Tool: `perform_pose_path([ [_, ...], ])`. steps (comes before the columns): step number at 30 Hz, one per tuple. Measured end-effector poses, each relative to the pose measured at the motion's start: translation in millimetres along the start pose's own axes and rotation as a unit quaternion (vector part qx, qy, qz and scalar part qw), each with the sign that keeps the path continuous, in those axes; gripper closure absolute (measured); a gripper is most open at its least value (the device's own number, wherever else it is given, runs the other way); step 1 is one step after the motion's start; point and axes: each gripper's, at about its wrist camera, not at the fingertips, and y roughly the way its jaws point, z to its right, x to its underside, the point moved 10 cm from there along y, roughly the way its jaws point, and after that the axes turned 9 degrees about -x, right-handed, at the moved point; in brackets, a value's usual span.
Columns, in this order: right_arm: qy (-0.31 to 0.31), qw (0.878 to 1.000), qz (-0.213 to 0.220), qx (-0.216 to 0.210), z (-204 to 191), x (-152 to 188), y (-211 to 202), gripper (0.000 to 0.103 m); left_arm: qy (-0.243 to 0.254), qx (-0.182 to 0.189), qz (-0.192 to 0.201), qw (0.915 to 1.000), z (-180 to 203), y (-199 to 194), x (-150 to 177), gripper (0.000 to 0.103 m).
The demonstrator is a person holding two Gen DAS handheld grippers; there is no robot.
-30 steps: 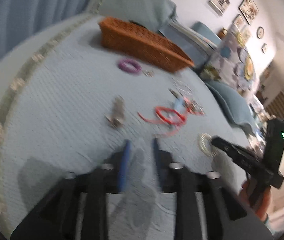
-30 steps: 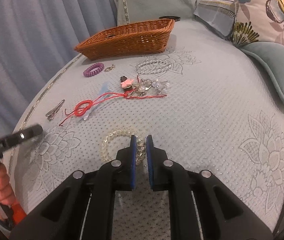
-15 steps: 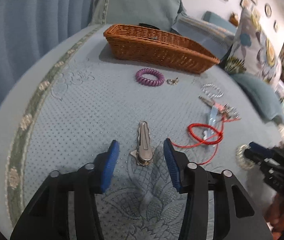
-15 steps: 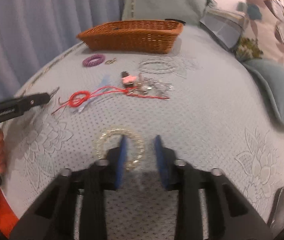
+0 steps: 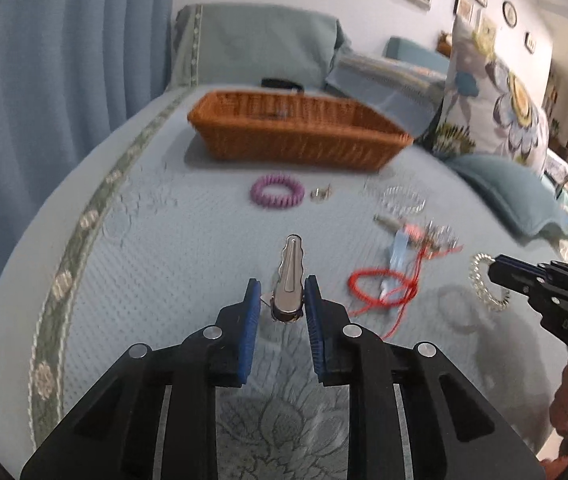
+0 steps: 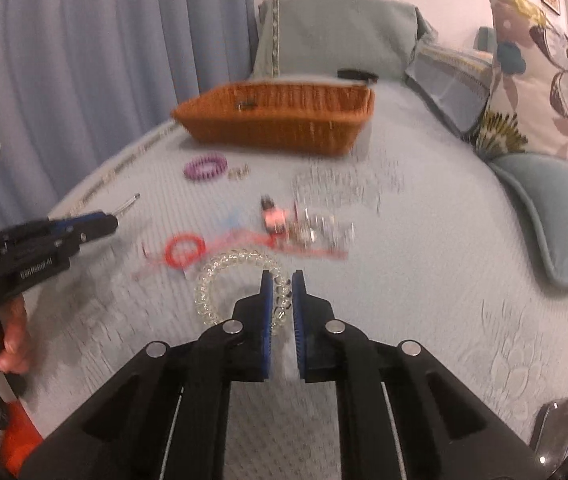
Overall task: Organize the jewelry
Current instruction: 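Carry the hair clip and beaded bracelet into the basket and open both tools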
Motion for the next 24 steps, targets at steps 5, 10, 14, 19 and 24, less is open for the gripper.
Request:
perform_pose_path([
  [5, -0.011, 0.999, 0.047, -0.011, -4, -56, -4, 0.095, -0.017, 0.010, 0.043, 0.9989, 1, -11, -42, 0.082],
  [10, -0.024, 0.996, 0.083, -0.003, -1, -123, 9, 0.095, -0.043, 0.033, 0.074, 0.9958, 8, -4, -99, 0.082],
  [14, -0.022, 0.996, 0.091, 0.004, 8, -165, 33, 0.095, -0.052, 0.039, 0.096, 0.9932, 17, 13, -143, 0.082],
  [19, -0.010, 0.996, 0.083, 0.017, 28, -200, 77, 0.095, -0.061, 0.045, 0.094, 0.9926, 20, 47, -175, 0.082],
  [24, 0.015, 0.998, 0.060, 0.024, 48, -210, 126, 0.095, -0.067, 0.042, 0.071, 0.9943, 22, 94, -187, 0.082],
])
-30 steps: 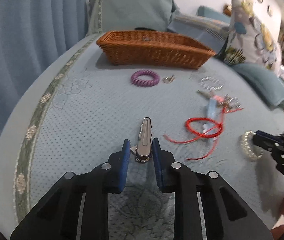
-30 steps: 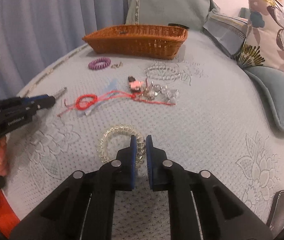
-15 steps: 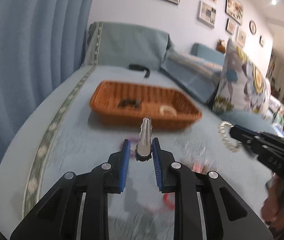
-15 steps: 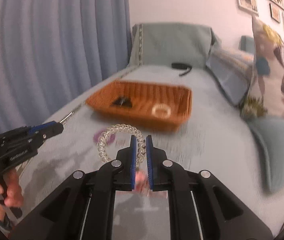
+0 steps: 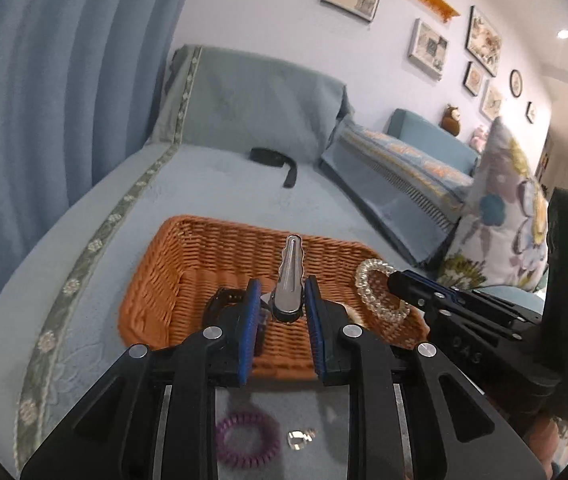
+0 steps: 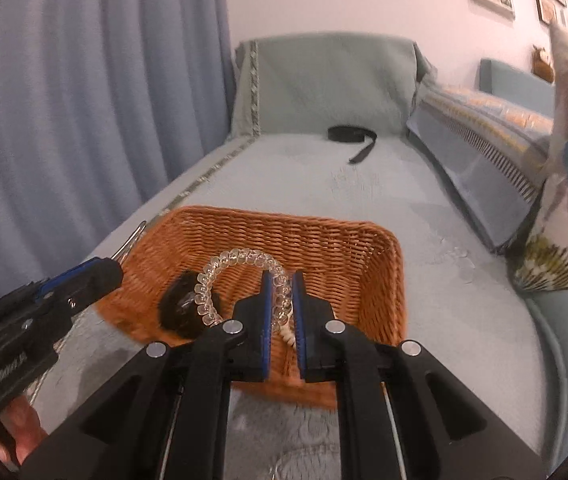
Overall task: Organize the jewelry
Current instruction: 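Carry the hair clip and beaded bracelet into the basket and open both tools, then grasp the red cord with the left tool while the right tool grasps the pink-star nail clipper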
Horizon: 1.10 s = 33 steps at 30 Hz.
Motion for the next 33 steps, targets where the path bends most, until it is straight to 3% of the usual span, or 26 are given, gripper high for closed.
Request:
perform_pose_path([
  [9, 0.021, 0.998, -0.062, 0.013, 24, 19, 60, 0.095, 0.002, 0.012, -0.056, 0.9984, 6, 59, 29, 0.082],
  [17, 0.026, 0.996, -0.081, 0.004, 24, 29, 66, 0.094, 0.009, 0.018, -0.054, 0.9984, 3, 56, 32, 0.078],
  [22, 0.019, 0.998, -0.062, 0.004, 17, 20, 47, 0.067, 0.007, 0.039, -0.040, 0.9984, 5, 36, 29, 0.065],
  [26, 0.012, 0.999, -0.050, 0.000, 11, 15, 25, 0.067, -0.001, 0.055, -0.020, 0.9983, 4, 5, 22, 0.063],
  [33, 0.004, 1.000, -0.003, -0.019, -1, -3, -47, 0.067, 0.003, 0.076, 0.025, 0.9968, 10, -68, 6, 0.063],
])
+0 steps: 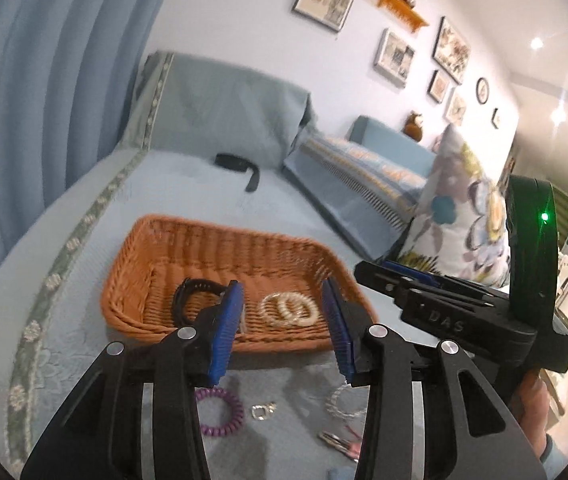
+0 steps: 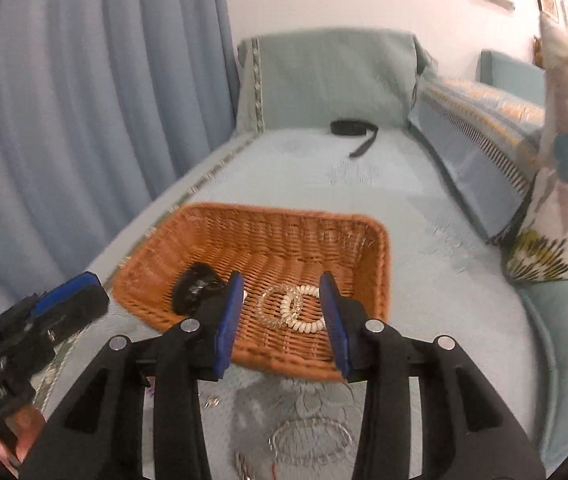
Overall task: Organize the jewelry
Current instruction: 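Grasp the red cord with the left tool while the right tool grasps the pink-star nail clipper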
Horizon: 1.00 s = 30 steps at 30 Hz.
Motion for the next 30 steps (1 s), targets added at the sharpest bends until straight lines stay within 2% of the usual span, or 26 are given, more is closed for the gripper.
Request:
perform_pose_path([
  [5, -0.014, 1.000, 0.016, -0.013, -10, 13, -49, 0.067, 0.007, 0.007, 0.008, 0.9999, 11, -44, 9, 0.063],
  [10, -0.008, 0.999, 0.004, -0.031, -16, 50, -67, 0.067, 0.022, -0.005, -0.028, 0.9994, 9, -61, 50, 0.063],
  [14, -0.005, 0.999, -0.018, -0.037, -19, 84, -64, 0.067, 0.027, -0.008, -0.082, 0.9962, 0, -55, 95, 0.063],
  [18, 0.001, 0.998, -0.045, -0.041, -22, 119, -53, 0.067, 0.032, 0.001, -0.146, 0.9887, -6, -39, 146, 0.065],
  [22, 0.013, 0.996, -0.075, -0.054, -23, 149, -40, 0.067, 0.041, 0.009, -0.165, 0.9854, -6, -26, 166, 0.065],
  [27, 0.006, 0.995, -0.090, -0.050, -27, 164, -26, 0.068, 0.054, 0.005, -0.179, 0.9824, -7, -18, 182, 0.065],
  [30, -0.002, 0.994, -0.100, -0.053, -29, 170, -20, 0.077, 0.063, 0.003, -0.185, 0.9807, -3, -15, 186, 0.065],
])
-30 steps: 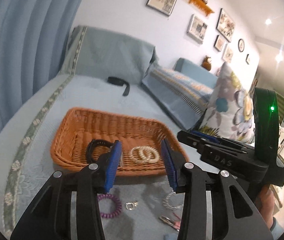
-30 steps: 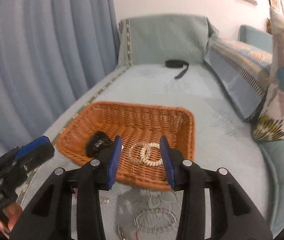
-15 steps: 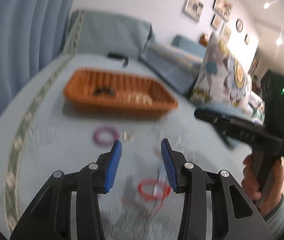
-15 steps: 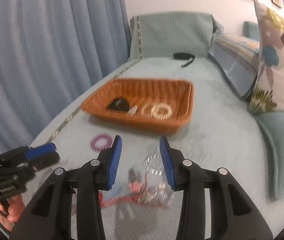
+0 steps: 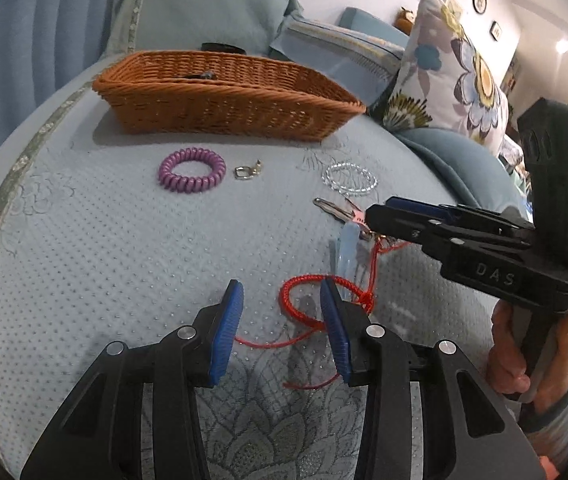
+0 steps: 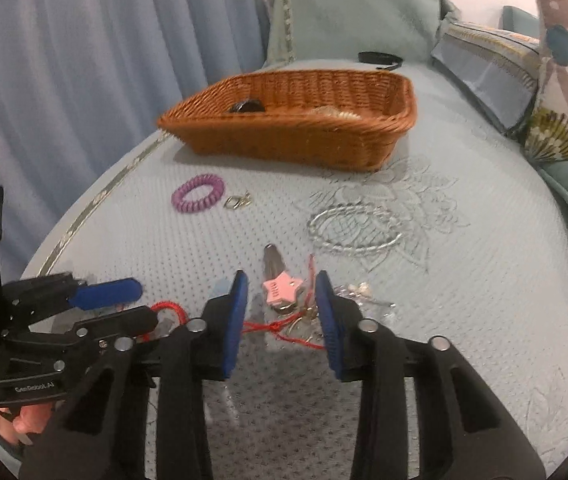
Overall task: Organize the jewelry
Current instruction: 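Grasp the red cord with the left tool while the right tool grasps the pink-star nail clipper, then carry the red cord and nail clipper into the basket and open both tools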
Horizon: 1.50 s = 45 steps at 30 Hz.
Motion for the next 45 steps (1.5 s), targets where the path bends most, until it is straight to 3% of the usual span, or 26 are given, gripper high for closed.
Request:
perform_pose_path([
  [12, -0.032, 0.999, -0.021, 0.033, -6, 6, 10, 0.077, 0.025, -0.009, -0.006, 0.9996, 9, 1, 6, 0.067],
  [18, -0.038, 0.997, -0.040, 0.056, -5, 9, 19, 0.077, 0.023, -0.031, -0.004, 0.9992, 5, 3, 4, 0.085],
  [20, -0.038, 0.997, -0.039, 0.061, -4, 9, 19, 0.086, 0.022, -0.034, -0.004, 0.9992, 3, 3, 4, 0.100],
  [25, -0.038, 0.998, -0.032, 0.046, -8, 9, 16, 0.089, 0.005, -0.030, 0.004, 0.9995, -1, 1, 1, 0.101],
  [36, -0.016, 0.999, 0.005, 0.035, -9, 2, -1, 0.089, -0.110, -0.043, 0.034, 0.9924, -61, -15, -13, 0.101],
  [40, -0.004, 0.999, -0.008, 0.043, -5, 0, 9, 0.089, -0.110, -0.048, 0.040, 0.9920, -62, -17, -14, 0.101],
  [45, 0.021, 0.999, -0.040, 0.022, -2, -8, 33, 0.089, -0.098, -0.091, 0.060, 0.9893, -69, -23, -18, 0.101],
])
